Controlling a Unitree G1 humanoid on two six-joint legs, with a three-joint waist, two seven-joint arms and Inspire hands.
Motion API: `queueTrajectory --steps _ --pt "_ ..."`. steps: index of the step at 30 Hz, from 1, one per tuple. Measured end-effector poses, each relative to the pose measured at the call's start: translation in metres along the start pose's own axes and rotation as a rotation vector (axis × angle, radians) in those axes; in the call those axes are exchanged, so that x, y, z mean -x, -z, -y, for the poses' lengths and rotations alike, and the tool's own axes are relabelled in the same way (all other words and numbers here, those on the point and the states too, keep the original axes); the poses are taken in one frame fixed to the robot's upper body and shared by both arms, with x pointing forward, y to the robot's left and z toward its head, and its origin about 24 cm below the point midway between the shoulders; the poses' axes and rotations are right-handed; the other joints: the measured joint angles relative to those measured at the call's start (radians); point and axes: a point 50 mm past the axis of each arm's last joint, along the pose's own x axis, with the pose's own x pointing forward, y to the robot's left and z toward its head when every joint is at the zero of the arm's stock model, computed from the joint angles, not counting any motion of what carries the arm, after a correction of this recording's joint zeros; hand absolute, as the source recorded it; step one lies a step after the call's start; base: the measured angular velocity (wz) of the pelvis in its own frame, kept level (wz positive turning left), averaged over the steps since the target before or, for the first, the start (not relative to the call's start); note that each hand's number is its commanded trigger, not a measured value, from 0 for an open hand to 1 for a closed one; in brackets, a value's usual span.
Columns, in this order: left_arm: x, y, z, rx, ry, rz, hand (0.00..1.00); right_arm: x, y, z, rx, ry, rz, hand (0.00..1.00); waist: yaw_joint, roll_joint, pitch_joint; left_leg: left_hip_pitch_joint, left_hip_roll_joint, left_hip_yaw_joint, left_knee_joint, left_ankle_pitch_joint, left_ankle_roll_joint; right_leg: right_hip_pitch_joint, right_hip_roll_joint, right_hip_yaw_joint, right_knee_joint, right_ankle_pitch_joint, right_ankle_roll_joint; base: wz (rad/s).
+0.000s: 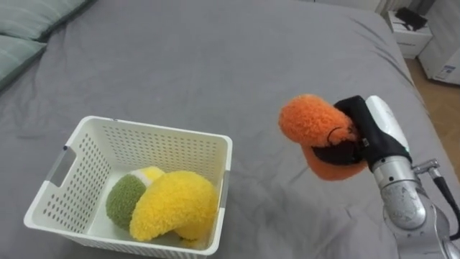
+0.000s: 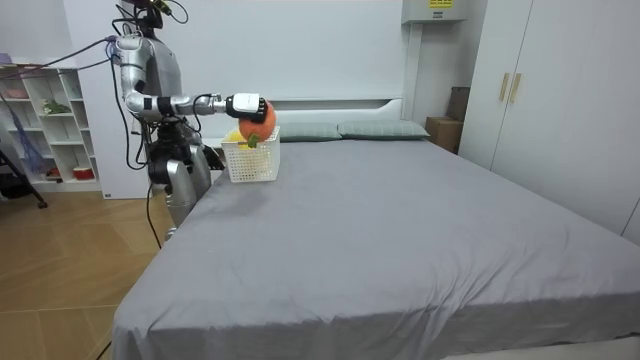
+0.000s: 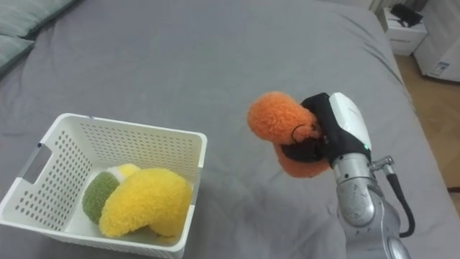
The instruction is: Collect toys from the bed
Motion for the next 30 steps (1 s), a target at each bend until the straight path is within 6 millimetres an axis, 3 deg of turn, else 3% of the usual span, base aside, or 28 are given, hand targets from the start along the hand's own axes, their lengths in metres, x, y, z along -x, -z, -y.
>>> queueTrajectory --steps 5,9,12,17,21,24,30 --pt "0.001 0.002 0.001 -0.006 0.002 -0.002 0.00 -0.010 -0.022 -0.001 0.000 -0.018 0.081 1.00 0.005 -0.005 0.0038 -0.002 0.000 0.002 0.001 0.000 0.000 -0.001 0.001 0.002 0.001 0.000 0.000 0.00" --pt "0.000 0.000 0.001 -0.008 0.006 0.002 0.00 -0.018 -0.034 -0.002 -0.002 -0.035 0.122 1.00 0.025 -0.022 0.0078 -0.008 -0.001 -0.001 0.001 0.000 0.000 -0.003 0.000 -0.001 -0.004 -0.001 0.001 0.02" --pt "0.000 -0.001 0.002 -0.021 0.009 0.009 0.00 -0.020 -0.041 -0.004 -0.002 -0.046 0.145 1.00 0.054 -0.030 0.0034 -0.007 -0.002 -0.002 0.002 0.000 0.000 -0.004 0.002 -0.007 -0.004 -0.002 0.002 0.01" --pt "0.001 0.002 0.005 -0.044 0.017 -0.008 0.00 -0.028 -0.073 -0.019 -0.035 -0.090 0.244 1.00 0.063 -0.030 0.0032 -0.007 -0.003 -0.008 0.000 0.000 0.000 -0.003 0.002 -0.021 -0.004 -0.002 0.003 0.04" --pt "-0.001 0.000 0.007 -0.052 0.028 -0.023 0.00 -0.030 -0.093 -0.028 -0.075 -0.120 0.308 1.00 0.090 -0.032 0.0019 -0.007 -0.003 -0.011 0.000 0.000 0.000 -0.002 0.001 -0.028 -0.004 -0.002 0.002 0.01" --pt "-0.001 0.001 0.007 -0.057 0.029 -0.034 0.00 -0.028 -0.098 -0.039 -0.079 -0.173 0.318 1.00 0.110 -0.038 -0.0013 -0.011 -0.004 -0.018 -0.001 0.000 0.000 -0.002 0.001 -0.032 -0.004 -0.002 0.003 0.06" --pt "-0.001 -0.005 0.006 -0.082 0.020 -0.008 0.00 -0.024 -0.104 -0.053 -0.107 -0.272 0.319 1.00 0.146 -0.047 0.0003 -0.020 -0.006 -0.034 0.004 0.000 0.000 -0.001 0.000 -0.037 -0.003 -0.002 0.003 0.07"
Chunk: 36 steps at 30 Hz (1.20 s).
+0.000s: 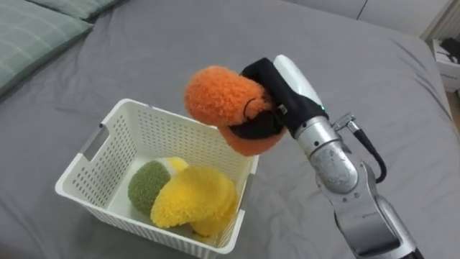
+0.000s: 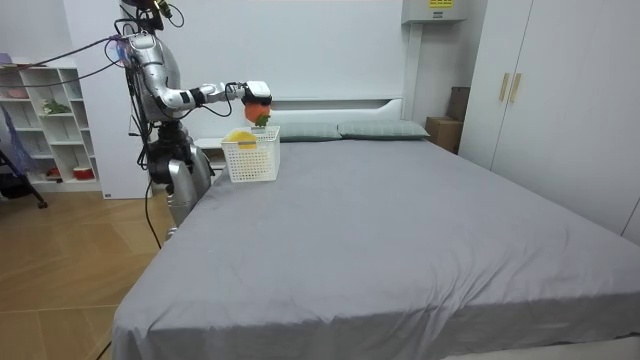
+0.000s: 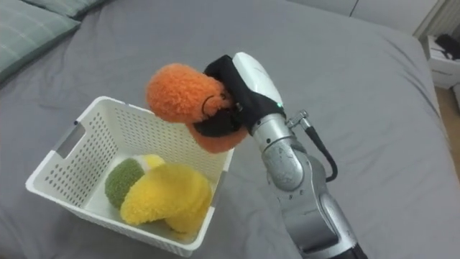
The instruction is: Collect toys from the bed
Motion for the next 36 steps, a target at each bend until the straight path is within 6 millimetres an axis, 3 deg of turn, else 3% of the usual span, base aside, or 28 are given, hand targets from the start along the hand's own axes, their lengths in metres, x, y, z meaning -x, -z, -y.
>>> queueTrajectory --steps 9,13,19,20,21,22,23,24,25,28,36 --pt "-0.001 -0.002 -0.002 -0.015 -0.012 -0.004 0.00 -0.012 -0.015 -0.027 0.005 -0.147 0.030 1.00 0.037 -0.016 0.0107 -0.009 -0.002 -0.022 0.001 0.000 -0.001 -0.002 0.000 -0.023 0.000 0.000 0.000 0.07" --pt "0.000 -0.004 0.001 -0.041 -0.004 0.001 0.00 -0.017 -0.009 -0.038 -0.007 -0.189 -0.008 1.00 0.071 -0.016 0.0109 -0.015 -0.004 -0.029 0.003 0.001 0.000 -0.003 -0.002 -0.047 -0.001 0.000 0.000 0.05" --pt "0.001 -0.005 0.004 -0.072 0.007 0.015 0.00 -0.018 -0.010 -0.045 -0.017 -0.214 -0.008 1.00 0.077 -0.017 0.0120 -0.042 -0.009 -0.052 0.016 0.004 0.001 -0.017 -0.009 -0.079 -0.002 0.000 0.000 0.11" --pt "0.001 -0.005 0.005 -0.073 0.007 0.017 0.00 -0.018 -0.011 -0.045 -0.017 -0.216 -0.007 0.89 0.077 -0.018 0.0120 -0.044 -0.010 -0.053 0.016 0.005 0.001 -0.017 -0.009 -0.082 -0.002 0.000 0.000 0.13" --pt "0.002 -0.006 0.005 -0.075 0.009 0.019 0.00 -0.017 -0.012 -0.047 -0.016 -0.221 -0.004 0.85 0.077 -0.018 0.0121 -0.046 -0.012 -0.058 0.017 0.005 0.002 -0.017 -0.009 -0.088 -0.002 0.000 0.000 0.13" --pt "0.002 -0.006 0.005 -0.078 0.011 0.022 0.00 -0.017 -0.012 -0.048 -0.013 -0.227 -0.001 0.58 0.077 -0.018 0.0120 -0.051 -0.014 -0.062 0.019 0.006 0.003 -0.018 -0.011 -0.099 -0.004 0.000 0.000 0.13" --pt "0.002 -0.007 0.006 -0.081 0.012 0.024 0.00 -0.017 -0.012 -0.049 -0.012 -0.230 0.000 0.51 0.077 -0.018 0.0120 -0.053 -0.015 -0.064 0.020 0.006 0.003 -0.018 -0.012 -0.101 -0.005 0.000 0.000 0.12" --pt "0.002 -0.007 0.006 -0.083 0.014 0.027 0.00 -0.017 -0.014 -0.051 -0.010 -0.239 0.004 0.14 0.079 -0.018 0.0121 -0.056 -0.017 -0.066 0.021 0.007 0.004 -0.017 -0.014 -0.104 -0.007 0.000 0.000 0.06" --pt "0.002 -0.007 0.006 -0.089 0.015 0.031 0.00 -0.016 -0.014 -0.053 -0.009 -0.246 0.006 0.00 0.084 -0.018 0.0122 -0.056 -0.017 -0.066 0.021 0.007 0.005 -0.017 -0.015 -0.104 -0.007 0.000 0.000 0.04" --pt "0.003 -0.011 0.006 -0.100 0.014 0.055 0.00 -0.016 -0.013 -0.060 -0.003 -0.263 0.001 0.00 0.100 -0.017 0.0125 -0.056 -0.019 -0.067 0.023 0.008 0.006 -0.015 -0.016 -0.104 -0.007 0.000 0.000 0.00" --pt "0.004 -0.009 0.009 -0.126 0.023 0.063 0.00 -0.017 -0.012 -0.064 -0.036 -0.272 -0.009 0.00 0.104 -0.015 0.0139 -0.063 -0.021 -0.080 0.030 0.008 0.006 -0.014 -0.017 -0.120 -0.007 0.000 0.001 0.06"
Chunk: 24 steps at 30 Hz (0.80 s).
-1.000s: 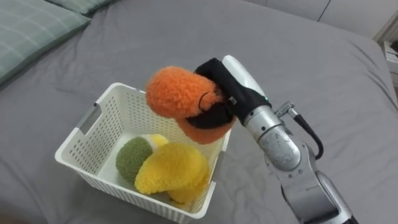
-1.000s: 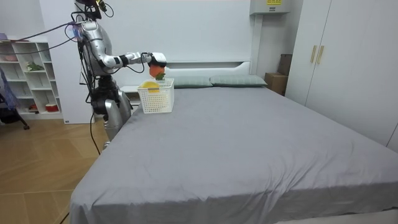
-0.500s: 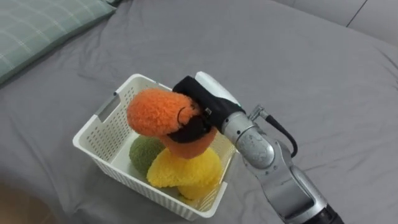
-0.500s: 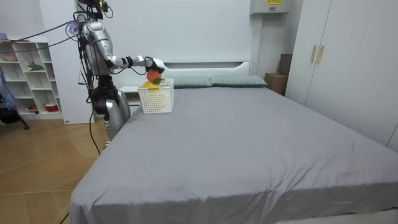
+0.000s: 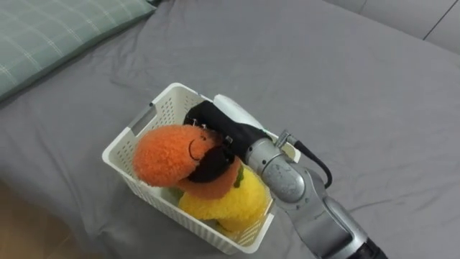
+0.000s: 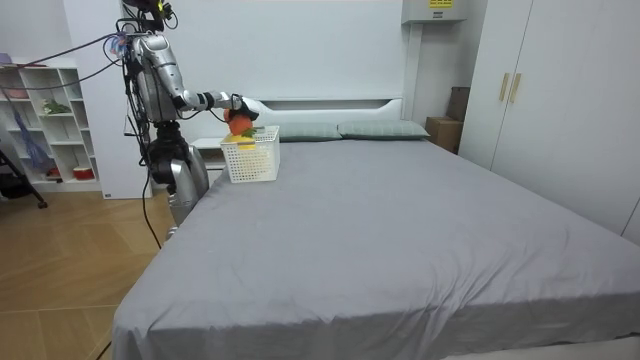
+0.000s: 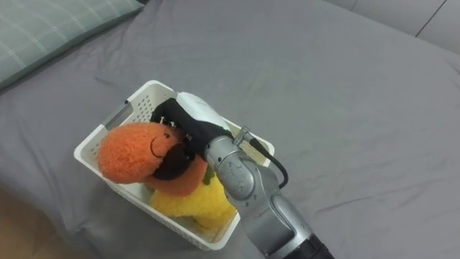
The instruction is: Collect toys from the bed
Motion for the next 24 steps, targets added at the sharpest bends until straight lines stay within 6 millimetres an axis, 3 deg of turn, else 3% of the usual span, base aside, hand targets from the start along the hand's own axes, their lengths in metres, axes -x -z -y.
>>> queueTrajectory --steps 17,24 --pt "0.0006 0.0034 0.0008 -0.001 0.004 -0.009 0.00 -0.0012 -0.0007 -0.0016 -0.025 0.001 0.007 0.00 -0.005 -0.001 0.0006 -0.009 -0.001 -0.009 0.002 0.000 0.000 -0.002 0.000 -0.008 -0.005 0.000 0.000 0.01" --pt "-0.0005 0.0038 -0.0024 0.014 -0.011 -0.017 0.00 0.0013 0.0064 0.0062 -0.006 0.023 -0.016 0.00 -0.008 0.004 0.0035 -0.007 0.000 0.000 0.002 0.000 0.000 -0.003 -0.004 0.009 -0.006 0.000 0.000 -0.04"
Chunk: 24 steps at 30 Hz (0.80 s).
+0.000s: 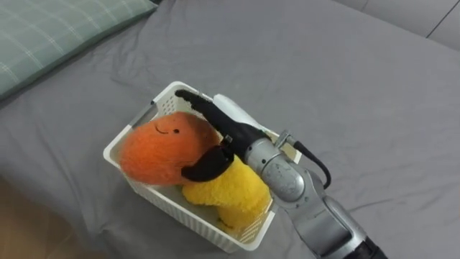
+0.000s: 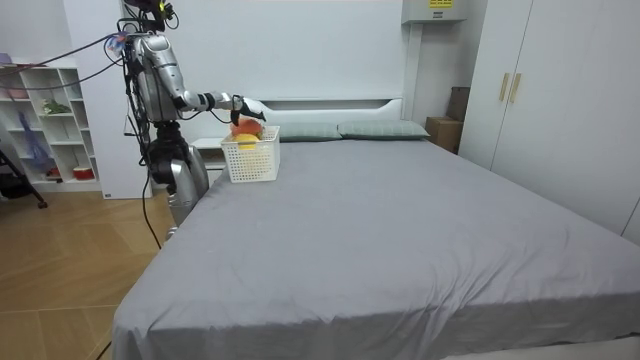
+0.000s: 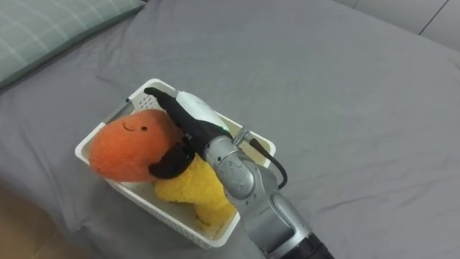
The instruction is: Collect toys from the bed
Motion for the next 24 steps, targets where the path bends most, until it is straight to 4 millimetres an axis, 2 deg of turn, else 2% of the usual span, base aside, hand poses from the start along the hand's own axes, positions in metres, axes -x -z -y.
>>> queueTrajectory --steps 6,13,18,21,24 --pt "-0.001 -0.004 -0.001 0.025 -0.006 0.000 0.00 0.002 0.007 0.009 0.010 0.032 -0.022 0.00 -0.005 0.009 0.0016 0.002 0.001 0.004 0.000 0.000 0.000 -0.001 0.002 0.013 0.000 0.000 0.000 -0.03" --pt "-0.001 -0.003 -0.003 0.040 -0.014 -0.007 0.00 0.003 0.008 0.012 0.010 0.055 -0.025 0.00 -0.020 0.019 -0.0007 0.003 0.002 0.006 -0.001 0.000 0.000 -0.001 0.003 0.015 -0.001 0.000 0.000 0.00" --pt "-0.002 -0.002 -0.003 0.045 -0.016 -0.014 0.00 0.005 0.012 0.021 0.013 0.093 -0.033 0.00 -0.028 0.020 -0.0015 0.003 0.002 0.007 0.000 0.001 -0.001 -0.001 0.002 0.017 0.000 0.000 0.000 0.00" --pt "-0.001 0.000 -0.003 0.071 -0.016 -0.029 0.00 0.008 0.011 0.033 0.007 0.150 -0.023 0.00 -0.037 0.024 -0.0031 0.004 0.002 0.009 0.000 0.002 0.000 -0.001 0.001 0.017 0.000 0.000 0.000 0.00" --pt "-0.001 0.002 -0.001 0.073 -0.013 -0.034 0.00 0.010 0.008 0.041 0.005 0.203 0.001 0.00 -0.047 0.029 -0.0086 0.019 0.004 0.020 -0.003 0.002 0.000 0.003 0.002 0.024 0.001 0.000 0.000 -0.08"
